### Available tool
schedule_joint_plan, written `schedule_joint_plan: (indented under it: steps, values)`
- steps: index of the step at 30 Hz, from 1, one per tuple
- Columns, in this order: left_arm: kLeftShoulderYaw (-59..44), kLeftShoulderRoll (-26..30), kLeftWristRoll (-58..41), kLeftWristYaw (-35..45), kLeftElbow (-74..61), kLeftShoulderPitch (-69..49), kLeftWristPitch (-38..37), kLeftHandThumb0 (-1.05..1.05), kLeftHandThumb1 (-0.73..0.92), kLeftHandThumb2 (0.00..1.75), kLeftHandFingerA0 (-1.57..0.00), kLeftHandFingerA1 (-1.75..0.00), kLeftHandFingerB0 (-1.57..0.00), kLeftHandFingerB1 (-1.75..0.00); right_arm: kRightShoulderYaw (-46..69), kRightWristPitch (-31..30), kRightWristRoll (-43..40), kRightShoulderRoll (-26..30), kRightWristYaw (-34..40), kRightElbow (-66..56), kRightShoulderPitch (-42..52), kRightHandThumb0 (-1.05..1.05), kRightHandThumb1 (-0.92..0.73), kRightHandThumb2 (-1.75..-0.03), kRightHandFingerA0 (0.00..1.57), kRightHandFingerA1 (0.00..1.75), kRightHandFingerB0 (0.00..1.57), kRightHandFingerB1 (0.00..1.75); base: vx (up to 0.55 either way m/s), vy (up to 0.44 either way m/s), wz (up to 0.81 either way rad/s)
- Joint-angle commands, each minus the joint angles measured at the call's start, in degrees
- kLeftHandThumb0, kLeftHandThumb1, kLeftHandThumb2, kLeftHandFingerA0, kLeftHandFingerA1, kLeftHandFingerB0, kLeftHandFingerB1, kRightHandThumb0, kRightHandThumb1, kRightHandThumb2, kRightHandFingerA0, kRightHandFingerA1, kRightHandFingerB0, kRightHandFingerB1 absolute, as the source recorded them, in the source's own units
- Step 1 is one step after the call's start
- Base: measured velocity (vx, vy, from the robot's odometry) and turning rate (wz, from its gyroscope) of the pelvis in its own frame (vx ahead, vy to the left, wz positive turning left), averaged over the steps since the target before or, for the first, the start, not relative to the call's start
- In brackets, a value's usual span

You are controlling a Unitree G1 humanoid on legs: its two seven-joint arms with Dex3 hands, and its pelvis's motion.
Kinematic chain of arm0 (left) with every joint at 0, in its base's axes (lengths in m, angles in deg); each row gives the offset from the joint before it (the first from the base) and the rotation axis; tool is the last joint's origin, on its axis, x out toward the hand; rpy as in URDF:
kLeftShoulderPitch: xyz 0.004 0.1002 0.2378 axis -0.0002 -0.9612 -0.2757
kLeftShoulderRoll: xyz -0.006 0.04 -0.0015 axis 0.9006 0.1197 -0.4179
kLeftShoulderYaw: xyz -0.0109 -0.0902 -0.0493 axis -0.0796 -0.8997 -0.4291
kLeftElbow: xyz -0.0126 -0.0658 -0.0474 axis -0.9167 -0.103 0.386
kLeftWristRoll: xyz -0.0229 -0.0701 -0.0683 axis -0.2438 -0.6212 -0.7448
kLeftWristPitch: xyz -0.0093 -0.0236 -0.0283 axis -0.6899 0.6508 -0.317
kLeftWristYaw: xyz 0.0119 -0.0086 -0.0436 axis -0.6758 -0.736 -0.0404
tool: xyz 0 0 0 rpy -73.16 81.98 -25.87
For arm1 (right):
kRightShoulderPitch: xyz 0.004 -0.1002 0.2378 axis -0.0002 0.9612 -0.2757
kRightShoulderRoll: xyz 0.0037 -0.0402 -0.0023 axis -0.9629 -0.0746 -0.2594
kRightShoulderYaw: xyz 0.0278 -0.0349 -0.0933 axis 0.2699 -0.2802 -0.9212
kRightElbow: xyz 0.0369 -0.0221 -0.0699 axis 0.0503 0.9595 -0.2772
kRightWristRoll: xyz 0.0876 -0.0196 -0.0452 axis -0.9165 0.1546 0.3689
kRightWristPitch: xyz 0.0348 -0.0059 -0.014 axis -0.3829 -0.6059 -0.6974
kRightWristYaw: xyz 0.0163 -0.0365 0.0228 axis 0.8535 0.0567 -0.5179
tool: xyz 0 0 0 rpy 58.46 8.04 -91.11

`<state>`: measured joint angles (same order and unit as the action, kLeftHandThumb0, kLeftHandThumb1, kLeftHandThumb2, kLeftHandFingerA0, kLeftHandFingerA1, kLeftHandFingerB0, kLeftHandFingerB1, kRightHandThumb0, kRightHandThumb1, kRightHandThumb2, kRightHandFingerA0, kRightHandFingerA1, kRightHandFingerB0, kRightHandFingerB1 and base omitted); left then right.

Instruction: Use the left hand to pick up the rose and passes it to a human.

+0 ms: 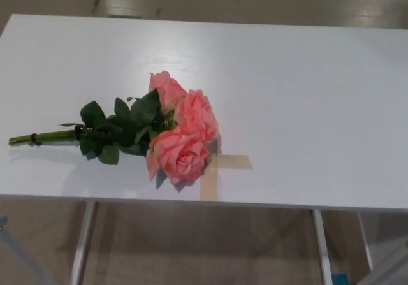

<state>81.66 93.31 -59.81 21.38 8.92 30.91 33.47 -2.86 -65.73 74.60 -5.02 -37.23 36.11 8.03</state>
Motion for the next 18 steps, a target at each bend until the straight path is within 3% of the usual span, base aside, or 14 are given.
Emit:
schedule_joint_plan:
  steps: [1,7,8,12,13,14,16,18]
  values:
    - [-0.4,-0.3,-0.4,1.3,0.8,-0.3,-1.1,-0.43,0.51,0.75,-0.55,-0.51,-0.34,-0.44,0.2,1.4,0.5,-0.1,0.9,0.8,0.3,-0.37,-0.56,-0.73,0.62,0.51,0.43,0.45,0.00,0.000,0.00]
    - [0.1,-0.1,0.2,1.9,0.6,-0.5,-1.7,-0.45,0.48,0.73,-0.53,-0.50,-0.32,-0.42,0.1,1.4,0.6,-0.3,1.0,1.0,0.4,-0.37,-0.56,-0.73,0.61,0.51,0.44,0.45,0.00,0.000,0.00]
    - [0.6,-0.1,0.6,2.3,0.1,-0.7,-2.4,-0.39,0.55,0.57,-0.56,-0.39,-0.35,-0.33,0.0,1.5,0.7,-0.2,1.0,0.9,0.3,-0.38,-0.56,-0.73,0.61,0.51,0.44,0.45,0.00,0.000,0.00]
    - [1.5,0.2,0.8,3.3,-0.4,-0.7,-3.2,-0.40,0.53,0.56,-0.51,-0.38,-0.33,-0.32,-0.1,1.4,0.7,-0.2,1.0,0.9,0.1,-0.38,-0.56,-0.73,0.61,0.51,0.44,0.45,0.00,0.000,0.00]
    - [2.4,0.9,0.9,6.6,-3.2,-1.7,-5.1,-0.52,0.46,0.54,-0.30,-0.33,-0.29,-0.30,0.0,1.3,0.7,-0.3,1.0,0.9,0.0,-0.38,-0.56,-0.73,0.61,0.51,0.44,0.45,0.00,0.000,0.00]
    - [3.8,1.9,1.0,11.4,-7.4,-3.3,-8.0,-0.52,0.46,0.54,-0.30,-0.33,-0.29,-0.30,0.0,1.3,0.7,-0.3,1.0,1.0,-0.1,-0.38,-0.56,-0.73,0.61,0.51,0.44,0.45,0.00,0.000,0.00]
    - [4.1,2.1,0.6,11.5,-8.3,-3.7,-7.6,-0.52,0.46,0.54,-0.30,-0.33,-0.29,-0.30,0.0,1.3,0.7,-0.3,1.0,1.0,-0.2,-0.38,-0.56,-0.73,0.61,0.51,0.44,0.45,0.00,0.000,0.00]
    - [5.1,5.0,-2.4,21.4,-21.3,-9.8,-10.8,-0.60,0.43,0.55,-0.24,-0.32,-0.29,-0.31,0.0,1.4,0.7,-0.3,1.0,0.9,0.2,-0.38,-0.56,-0.73,0.61,0.51,0.44,0.45,0.00,0.000,0.00]
